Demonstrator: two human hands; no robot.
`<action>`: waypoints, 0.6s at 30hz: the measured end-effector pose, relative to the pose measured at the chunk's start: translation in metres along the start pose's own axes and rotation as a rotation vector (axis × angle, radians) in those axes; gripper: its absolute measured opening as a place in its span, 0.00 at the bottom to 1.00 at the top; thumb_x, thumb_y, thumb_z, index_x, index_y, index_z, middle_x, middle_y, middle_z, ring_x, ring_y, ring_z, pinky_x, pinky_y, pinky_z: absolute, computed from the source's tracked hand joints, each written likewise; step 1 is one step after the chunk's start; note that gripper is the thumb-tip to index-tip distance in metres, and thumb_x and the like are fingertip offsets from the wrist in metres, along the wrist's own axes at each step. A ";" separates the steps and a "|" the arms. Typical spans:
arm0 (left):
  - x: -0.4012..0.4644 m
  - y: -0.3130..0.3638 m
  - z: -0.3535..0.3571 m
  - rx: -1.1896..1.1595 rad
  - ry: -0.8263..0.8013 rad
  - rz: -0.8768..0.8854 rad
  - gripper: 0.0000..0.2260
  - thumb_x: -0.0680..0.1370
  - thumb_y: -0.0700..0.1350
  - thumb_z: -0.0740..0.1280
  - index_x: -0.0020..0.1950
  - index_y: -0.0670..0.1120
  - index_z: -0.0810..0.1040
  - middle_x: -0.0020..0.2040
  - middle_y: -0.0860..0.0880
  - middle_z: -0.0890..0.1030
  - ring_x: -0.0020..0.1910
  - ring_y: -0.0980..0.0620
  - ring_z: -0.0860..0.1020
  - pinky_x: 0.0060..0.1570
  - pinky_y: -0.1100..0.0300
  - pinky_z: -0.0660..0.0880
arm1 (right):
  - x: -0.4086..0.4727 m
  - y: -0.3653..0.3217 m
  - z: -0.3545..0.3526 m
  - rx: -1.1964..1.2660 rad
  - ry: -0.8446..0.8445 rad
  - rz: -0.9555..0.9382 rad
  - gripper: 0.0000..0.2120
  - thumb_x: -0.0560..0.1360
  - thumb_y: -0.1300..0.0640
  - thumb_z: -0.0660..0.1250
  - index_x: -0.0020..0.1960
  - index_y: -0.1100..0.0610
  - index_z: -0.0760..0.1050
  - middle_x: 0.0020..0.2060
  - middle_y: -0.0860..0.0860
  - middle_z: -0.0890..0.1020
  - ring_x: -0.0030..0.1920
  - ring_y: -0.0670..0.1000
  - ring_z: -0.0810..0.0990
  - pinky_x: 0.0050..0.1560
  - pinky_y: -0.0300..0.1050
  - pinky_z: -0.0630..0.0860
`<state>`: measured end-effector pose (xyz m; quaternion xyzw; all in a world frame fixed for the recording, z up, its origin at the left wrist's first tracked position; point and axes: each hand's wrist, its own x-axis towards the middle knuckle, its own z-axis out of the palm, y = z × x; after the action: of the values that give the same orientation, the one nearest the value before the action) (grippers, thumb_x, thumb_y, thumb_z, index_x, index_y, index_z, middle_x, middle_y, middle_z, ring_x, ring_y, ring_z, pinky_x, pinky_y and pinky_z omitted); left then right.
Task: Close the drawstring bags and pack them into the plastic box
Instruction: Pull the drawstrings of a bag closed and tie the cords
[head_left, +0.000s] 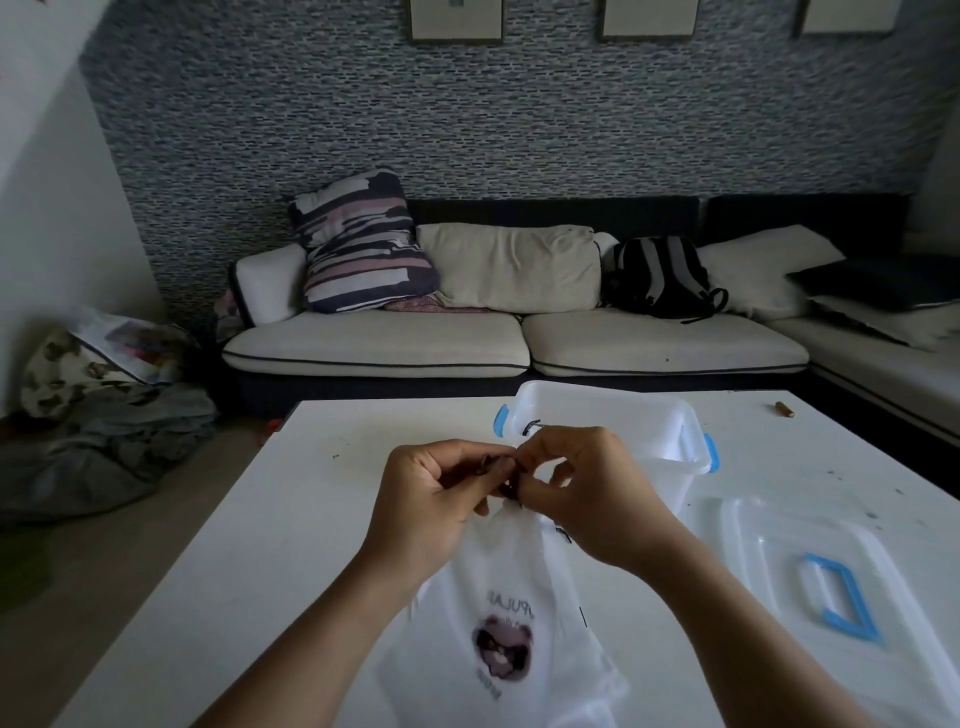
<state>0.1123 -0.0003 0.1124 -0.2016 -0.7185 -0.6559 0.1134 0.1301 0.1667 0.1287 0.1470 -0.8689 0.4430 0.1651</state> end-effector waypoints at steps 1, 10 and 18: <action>0.000 0.000 0.000 -0.005 -0.005 -0.012 0.05 0.74 0.35 0.73 0.49 0.40 0.87 0.38 0.49 0.87 0.30 0.58 0.79 0.34 0.65 0.77 | 0.001 0.001 0.000 -0.011 -0.002 -0.011 0.06 0.72 0.57 0.76 0.39 0.53 0.80 0.36 0.46 0.84 0.28 0.42 0.75 0.31 0.32 0.68; -0.001 0.004 0.001 -0.300 0.028 -0.162 0.06 0.69 0.40 0.74 0.45 0.44 0.87 0.35 0.45 0.83 0.29 0.54 0.74 0.35 0.65 0.76 | 0.001 0.003 -0.006 0.750 -0.155 0.245 0.06 0.69 0.67 0.74 0.43 0.63 0.77 0.37 0.59 0.83 0.35 0.51 0.80 0.36 0.38 0.76; -0.001 0.005 -0.003 -0.259 0.053 -0.185 0.05 0.70 0.43 0.74 0.45 0.47 0.87 0.44 0.43 0.86 0.43 0.44 0.82 0.48 0.52 0.80 | -0.003 -0.003 -0.006 1.002 -0.217 0.408 0.04 0.72 0.58 0.70 0.42 0.59 0.79 0.38 0.54 0.80 0.37 0.48 0.80 0.38 0.38 0.78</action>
<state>0.1154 -0.0032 0.1171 -0.1304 -0.6404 -0.7556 0.0446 0.1349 0.1701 0.1333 0.0811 -0.5745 0.8077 -0.1050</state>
